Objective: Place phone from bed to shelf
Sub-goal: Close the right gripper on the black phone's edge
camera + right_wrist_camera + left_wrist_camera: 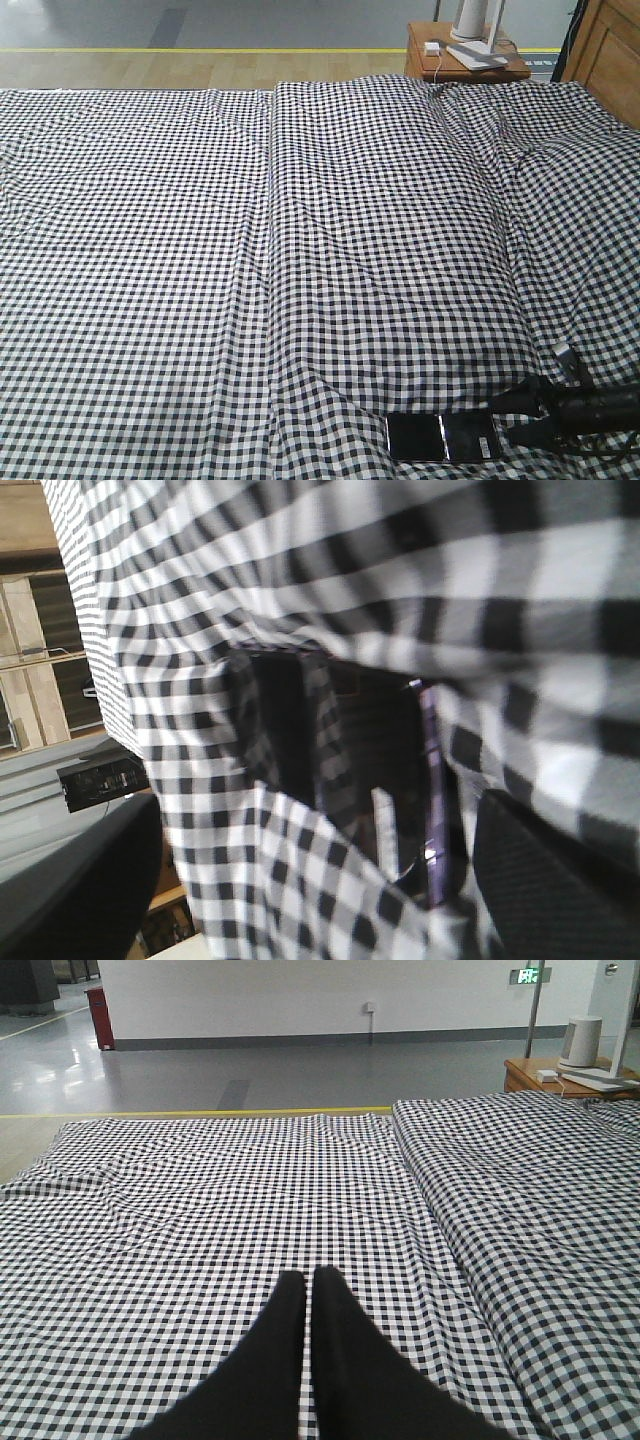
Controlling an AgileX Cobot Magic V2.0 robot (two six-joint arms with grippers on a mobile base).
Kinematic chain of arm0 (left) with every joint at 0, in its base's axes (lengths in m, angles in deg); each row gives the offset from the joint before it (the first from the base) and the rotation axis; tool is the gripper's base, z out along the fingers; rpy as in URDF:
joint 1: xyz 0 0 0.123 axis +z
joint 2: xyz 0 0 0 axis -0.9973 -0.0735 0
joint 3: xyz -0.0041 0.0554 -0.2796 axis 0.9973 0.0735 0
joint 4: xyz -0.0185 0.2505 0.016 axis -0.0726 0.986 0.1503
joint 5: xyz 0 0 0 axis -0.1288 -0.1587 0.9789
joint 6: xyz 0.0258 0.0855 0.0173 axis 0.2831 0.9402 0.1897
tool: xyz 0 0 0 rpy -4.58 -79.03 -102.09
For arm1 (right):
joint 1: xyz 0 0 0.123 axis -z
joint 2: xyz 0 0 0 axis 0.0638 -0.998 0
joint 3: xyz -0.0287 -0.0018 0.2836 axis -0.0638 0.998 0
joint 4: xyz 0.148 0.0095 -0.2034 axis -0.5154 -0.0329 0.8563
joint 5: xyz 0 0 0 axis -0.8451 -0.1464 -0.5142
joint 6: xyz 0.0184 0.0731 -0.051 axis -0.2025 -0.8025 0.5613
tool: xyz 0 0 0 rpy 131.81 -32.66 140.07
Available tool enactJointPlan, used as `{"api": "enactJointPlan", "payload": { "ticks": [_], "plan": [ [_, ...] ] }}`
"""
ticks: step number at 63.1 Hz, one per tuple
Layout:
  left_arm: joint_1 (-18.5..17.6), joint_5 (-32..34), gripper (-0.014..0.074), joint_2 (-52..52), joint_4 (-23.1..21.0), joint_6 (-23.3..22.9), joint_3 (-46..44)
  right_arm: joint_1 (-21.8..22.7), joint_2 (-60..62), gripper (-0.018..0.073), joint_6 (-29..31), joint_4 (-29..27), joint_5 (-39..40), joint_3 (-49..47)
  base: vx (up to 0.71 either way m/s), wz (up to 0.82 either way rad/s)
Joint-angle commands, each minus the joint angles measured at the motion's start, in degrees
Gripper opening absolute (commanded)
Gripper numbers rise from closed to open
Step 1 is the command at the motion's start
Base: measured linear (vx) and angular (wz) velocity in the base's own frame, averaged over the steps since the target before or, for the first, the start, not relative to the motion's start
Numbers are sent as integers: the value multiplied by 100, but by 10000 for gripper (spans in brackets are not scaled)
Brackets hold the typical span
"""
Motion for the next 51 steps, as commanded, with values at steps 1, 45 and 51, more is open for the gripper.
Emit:
{"api": "enactJointPlan", "payload": {
  "ticks": [1, 45, 51],
  "plan": [
    [2, 399, 1, 48, -53, 0, 41, 34, 176, 594, 8, -114, -471, -174, 0, 0],
    [2, 399, 1, 48, -53, 0, 41, -668, -140, 594, 83, -213, -919, -290, 0, 0],
    [2, 399, 1, 48, -53, 0, 41, -886, -140, 594, 82, -213, -912, -290, 0, 0]
  ]
}}
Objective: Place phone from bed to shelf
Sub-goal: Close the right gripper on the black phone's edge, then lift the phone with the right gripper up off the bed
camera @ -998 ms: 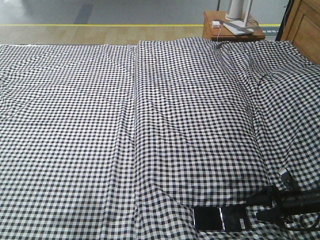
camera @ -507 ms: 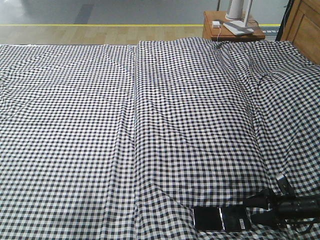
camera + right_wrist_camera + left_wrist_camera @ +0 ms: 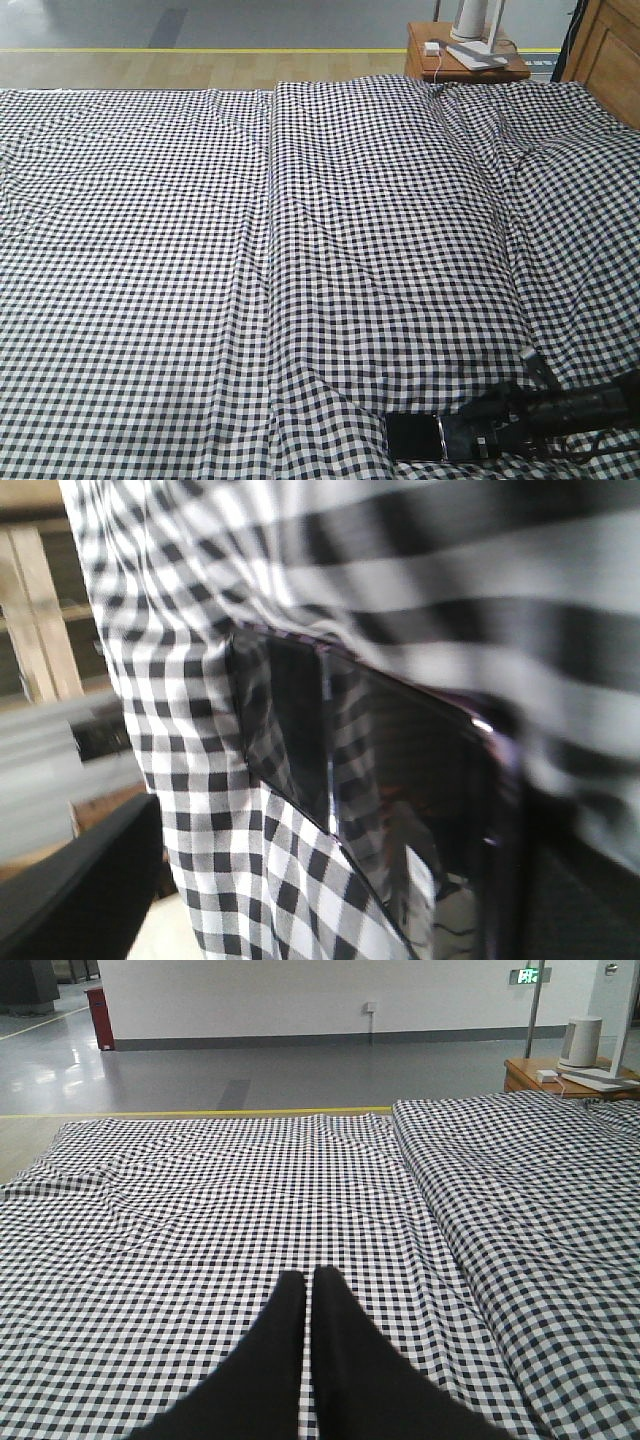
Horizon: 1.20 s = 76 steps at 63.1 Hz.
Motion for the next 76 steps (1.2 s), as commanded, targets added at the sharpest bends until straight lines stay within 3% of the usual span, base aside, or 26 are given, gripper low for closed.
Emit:
{"api": "enactJointPlan", "payload": {
  "ticks": [1, 16, 30, 39, 53, 76],
  "plan": [
    [2, 399, 1, 48, -53, 0, 41, -229, 273, 594, 97, -56, -763, -29, 0, 0],
    [2, 399, 1, 48, -53, 0, 41, -371, 273, 585, 92, -178, -782, -29, 0, 0],
    [2, 399, 1, 48, -53, 0, 41, -352, 273, 478, 74, -273, -806, -29, 0, 0],
    [2, 399, 1, 48, -53, 0, 41, -352, 279, 324, -20, -267, -861, -29, 0, 0],
    [2, 399, 1, 48, -53, 0, 41, -352, 284, -17, -277, -267, -861, -29, 0, 0],
    [2, 399, 1, 48, -53, 0, 41, -380, 715, -9, -647, -43, -866, -10, 0, 0]
  ]
}}
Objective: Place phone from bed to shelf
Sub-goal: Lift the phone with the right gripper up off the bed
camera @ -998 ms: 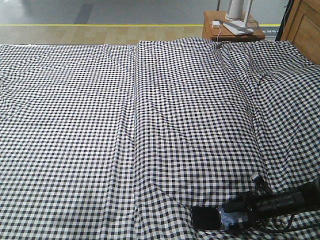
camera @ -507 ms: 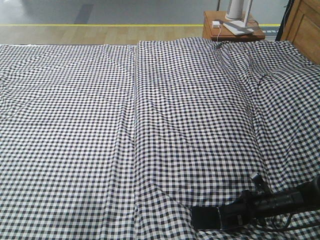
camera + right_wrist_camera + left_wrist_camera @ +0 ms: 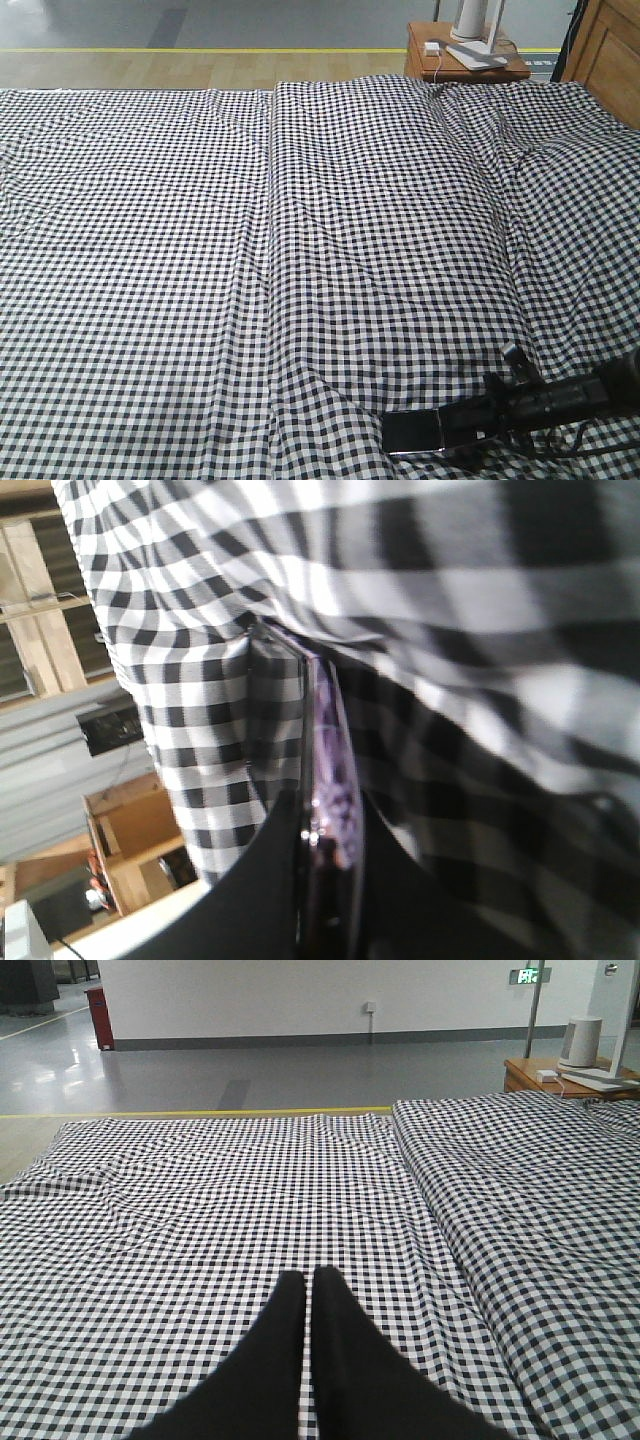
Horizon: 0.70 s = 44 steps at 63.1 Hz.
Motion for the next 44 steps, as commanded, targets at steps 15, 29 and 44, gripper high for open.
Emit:
{"api": "enactJointPlan", "payload": {
  "ticks": [15, 29, 44],
  "plan": [
    [2, 399, 1, 48, -53, 0, 41, -27, 1615, -3, -249, 268, -895, 231, 0, 0],
    [2, 399, 1, 48, -53, 0, 41, -27, 2925, -2, 418, -18, -895, 1081, 0, 0],
    [2, 399, 1, 48, -53, 0, 41, -87, 4362, -2, 281, -39, -895, 1448, 0, 0]
  ]
}}
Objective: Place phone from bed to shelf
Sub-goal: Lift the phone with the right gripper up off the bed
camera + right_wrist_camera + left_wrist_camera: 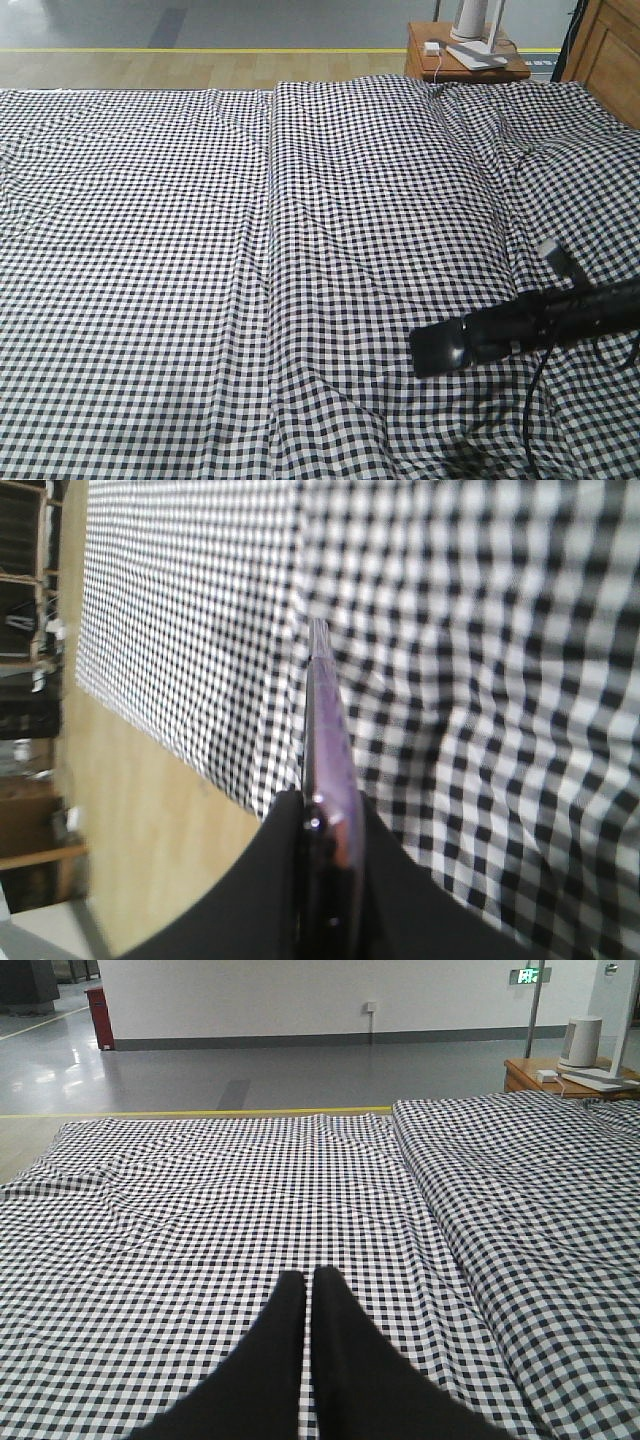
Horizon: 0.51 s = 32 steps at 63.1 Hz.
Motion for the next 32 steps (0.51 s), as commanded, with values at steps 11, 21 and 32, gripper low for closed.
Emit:
{"api": "enactJointPlan", "payload": {
  "ticks": [11, 21, 32],
  "plan": [
    [2, 399, 1, 48, -53, 0, 41, -476, 1919, -2, -96, -227, -874, -3, 0, 0],
    [2, 399, 1, 48, -53, 0, 41, -950, 2800, -2, -214, -306, -874, -3, 0, 0],
    [2, 399, 1, 48, -53, 0, 41, -1424, 3563, -2, -476, -390, -874, -3, 0, 0]
  ]
}}
